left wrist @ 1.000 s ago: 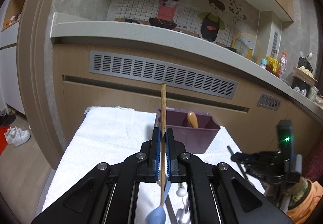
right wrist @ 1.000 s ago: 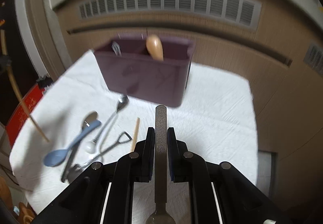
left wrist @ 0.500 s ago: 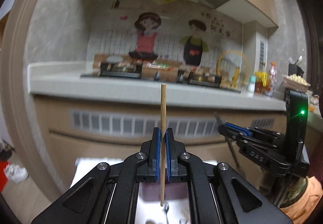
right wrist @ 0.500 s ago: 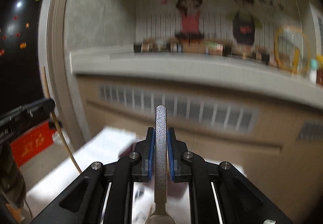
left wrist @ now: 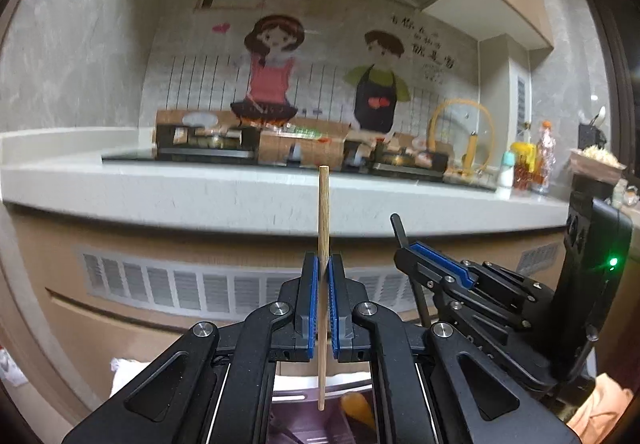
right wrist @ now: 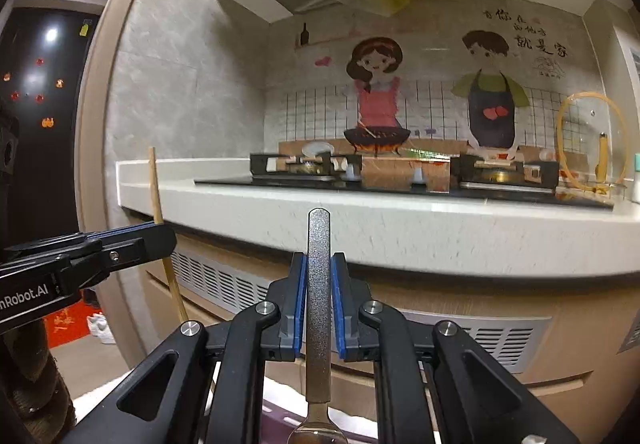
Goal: Organize utensils
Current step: 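Carry the chopstick with the left tool while the right tool carries the black-handled spoon, then open the left tool over the caddy while the right tool drops the black-handled spoon in, then reach the left tool to the blue plastic spoon and close on it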
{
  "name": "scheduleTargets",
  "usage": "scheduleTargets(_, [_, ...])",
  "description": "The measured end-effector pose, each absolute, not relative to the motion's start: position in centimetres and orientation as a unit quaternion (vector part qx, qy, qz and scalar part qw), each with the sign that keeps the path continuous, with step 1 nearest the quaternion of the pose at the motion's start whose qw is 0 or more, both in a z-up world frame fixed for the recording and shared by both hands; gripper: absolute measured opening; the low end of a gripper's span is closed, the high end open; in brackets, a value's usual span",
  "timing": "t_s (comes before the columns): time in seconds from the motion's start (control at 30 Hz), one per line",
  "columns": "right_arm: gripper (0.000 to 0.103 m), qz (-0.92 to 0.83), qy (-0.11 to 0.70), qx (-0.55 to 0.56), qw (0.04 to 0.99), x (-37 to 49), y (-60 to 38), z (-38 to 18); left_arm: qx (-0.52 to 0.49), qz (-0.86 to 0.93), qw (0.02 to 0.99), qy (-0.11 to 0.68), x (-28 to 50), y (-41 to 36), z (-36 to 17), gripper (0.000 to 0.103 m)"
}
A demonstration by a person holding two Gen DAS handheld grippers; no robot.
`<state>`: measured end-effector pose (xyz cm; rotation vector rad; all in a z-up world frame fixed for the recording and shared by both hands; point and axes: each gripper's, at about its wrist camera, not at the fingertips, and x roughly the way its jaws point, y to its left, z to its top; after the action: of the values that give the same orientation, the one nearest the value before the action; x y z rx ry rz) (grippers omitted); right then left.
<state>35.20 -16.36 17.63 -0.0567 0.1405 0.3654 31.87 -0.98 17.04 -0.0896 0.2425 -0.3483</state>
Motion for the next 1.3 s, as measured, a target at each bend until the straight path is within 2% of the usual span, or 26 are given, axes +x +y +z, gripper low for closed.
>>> scheduleTargets(0.2, [0.011, 0.171, 0.094, -0.029, 0.980, 37.5, -16.8, 12.0, -0.032, -0.162, 0.976, 0.141, 33.5, -1.8, 11.0, 0.005])
scheduleTargets(0.47, [0.011, 0.149, 0.160, -0.019, 0.976, 38.5, -17.6, 7.3, -0.049, -0.152, 0.959, 0.232, 35.2, -1.5, 4.6, 0.005])
scheduleTargets(0.73, [0.011, 0.147, 0.233, -0.016, 0.961, 36.4, -18.1, 4.5, -0.069, -0.147, 0.948, 0.273, 34.9, -1.3, 3.0, 0.005])
scheduleTargets(1.03, [0.012, 0.145, 0.271, -0.008, 0.952, 33.6, -18.5, 3.3, -0.090, -0.136, 0.933, 0.322, 34.2, -0.7, 2.8, 0.008])
scheduleTargets(1.13, [0.012, 0.140, 0.274, -0.013, 0.951, 32.1, -19.0, 3.6, -0.094, -0.135, 0.934, 0.316, 32.6, 0.0, 3.8, 0.024])
scheduleTargets(1.2, [0.012, 0.139, 0.278, -0.012, 0.951, 31.2, -19.3, 3.9, -0.090, -0.135, 0.936, 0.312, 31.3, 0.4, 4.5, 0.048])
scheduleTargets(1.3, [0.012, 0.135, 0.286, -0.014, 0.948, 29.4, -19.6, 4.3, -0.062, -0.131, 0.942, 0.303, 28.5, 0.8, 5.0, 0.058])
